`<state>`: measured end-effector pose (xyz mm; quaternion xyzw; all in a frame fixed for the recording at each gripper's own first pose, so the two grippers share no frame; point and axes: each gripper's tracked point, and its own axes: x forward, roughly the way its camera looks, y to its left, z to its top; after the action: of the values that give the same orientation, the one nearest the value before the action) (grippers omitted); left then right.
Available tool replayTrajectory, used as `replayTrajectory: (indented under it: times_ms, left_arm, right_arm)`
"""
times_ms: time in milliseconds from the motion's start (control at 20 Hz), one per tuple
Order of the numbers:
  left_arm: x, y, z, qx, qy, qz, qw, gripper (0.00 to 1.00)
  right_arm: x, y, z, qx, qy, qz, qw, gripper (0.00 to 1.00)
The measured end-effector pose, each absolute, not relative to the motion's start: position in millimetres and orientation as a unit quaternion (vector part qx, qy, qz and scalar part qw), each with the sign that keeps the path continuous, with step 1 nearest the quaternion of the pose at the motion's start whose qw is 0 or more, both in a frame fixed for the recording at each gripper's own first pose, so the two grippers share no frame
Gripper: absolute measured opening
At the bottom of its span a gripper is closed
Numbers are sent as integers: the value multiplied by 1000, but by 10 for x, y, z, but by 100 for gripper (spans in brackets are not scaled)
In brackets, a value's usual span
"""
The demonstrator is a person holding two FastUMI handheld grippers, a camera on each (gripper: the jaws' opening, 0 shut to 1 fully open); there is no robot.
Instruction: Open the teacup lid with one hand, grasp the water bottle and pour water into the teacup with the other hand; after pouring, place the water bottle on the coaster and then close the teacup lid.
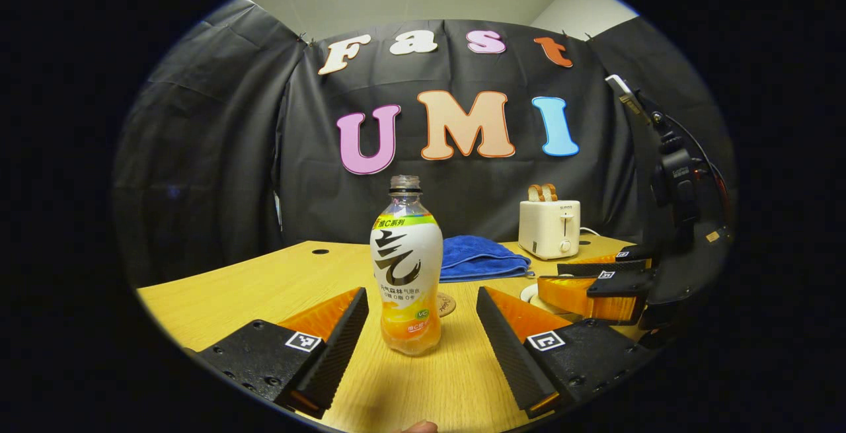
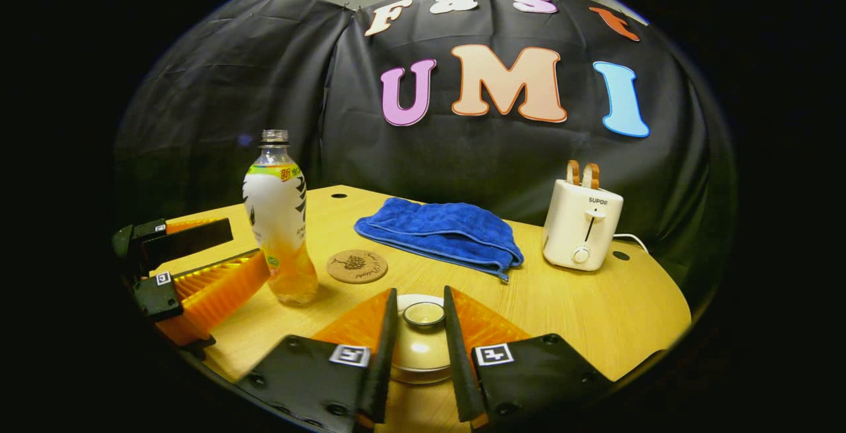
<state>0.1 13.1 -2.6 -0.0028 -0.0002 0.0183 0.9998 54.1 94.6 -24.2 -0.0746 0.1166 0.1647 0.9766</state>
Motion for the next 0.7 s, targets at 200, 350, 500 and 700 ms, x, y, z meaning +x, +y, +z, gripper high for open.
replayTrajectory:
  times_ms: [200, 350, 500, 700]
  left_arm:
    - [6, 129, -31, -2, 1, 18, 1000, 96]
    - [17, 114, -23, -3, -1, 12, 1000, 96]
    - [70, 171, -19, 0, -2, 17, 1000, 96]
    - [211, 248, -43, 2, 2, 23, 1000, 96]
  right_arm:
    - [636, 991, -347, -48, 125, 170, 976, 32]
    - [614, 984, -203, -28, 112, 173, 978, 32]
    - [557, 962, -26, -25, 94, 176, 980, 33]
    - [455, 875, 136, -17, 82, 177, 981, 32]
